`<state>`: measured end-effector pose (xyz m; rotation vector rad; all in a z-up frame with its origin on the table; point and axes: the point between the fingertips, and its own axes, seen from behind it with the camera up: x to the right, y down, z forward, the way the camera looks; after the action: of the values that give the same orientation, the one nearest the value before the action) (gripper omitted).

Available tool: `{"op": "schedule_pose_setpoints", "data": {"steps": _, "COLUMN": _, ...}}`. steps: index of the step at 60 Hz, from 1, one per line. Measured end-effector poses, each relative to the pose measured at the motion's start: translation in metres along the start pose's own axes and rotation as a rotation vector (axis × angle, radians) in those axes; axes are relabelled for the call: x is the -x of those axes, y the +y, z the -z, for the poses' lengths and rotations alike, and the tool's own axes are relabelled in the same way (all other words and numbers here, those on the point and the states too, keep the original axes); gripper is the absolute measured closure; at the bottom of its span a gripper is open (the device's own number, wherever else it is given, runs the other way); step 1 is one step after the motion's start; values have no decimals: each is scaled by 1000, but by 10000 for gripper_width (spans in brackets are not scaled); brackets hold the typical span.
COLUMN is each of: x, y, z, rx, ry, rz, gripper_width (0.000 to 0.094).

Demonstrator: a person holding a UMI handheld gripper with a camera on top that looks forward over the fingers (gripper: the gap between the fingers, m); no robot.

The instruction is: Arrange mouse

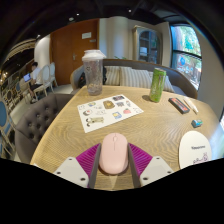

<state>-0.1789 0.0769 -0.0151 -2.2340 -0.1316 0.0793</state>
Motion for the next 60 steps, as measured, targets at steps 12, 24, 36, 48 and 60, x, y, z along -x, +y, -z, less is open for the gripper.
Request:
{"op": "schedule_pose_setpoints", "data": {"steps": 12, "x": 0, "y": -4, "z": 14, "rx": -26, "ry": -41, "rz": 49, "gripper_width": 531}}
{"op": "schedule_pose_setpoints", "data": {"steps": 24, "x": -51, "y": -118, "z": 129, "rx": -364, "ry": -40, "rz": 79, "gripper_width": 530}}
{"op": "schedule_pose_setpoints", "data": {"steps": 36, "x": -206, "y": -120, "z": 168, "rx": -357, "ry": 137, "rz": 13, "gripper_width": 534}}
{"op": "schedule_pose_setpoints", "data": {"steps": 48, "x": -290, "y": -13, "z": 95, "rx": -99, "ry": 173, "rz": -88, "gripper_width": 533}}
{"op": "schedule_pose_setpoints", "data": {"steps": 60, "x": -291, "y": 40, "z": 60, "rx": 25, "ry": 129, "rz": -101, "gripper_width": 528}}
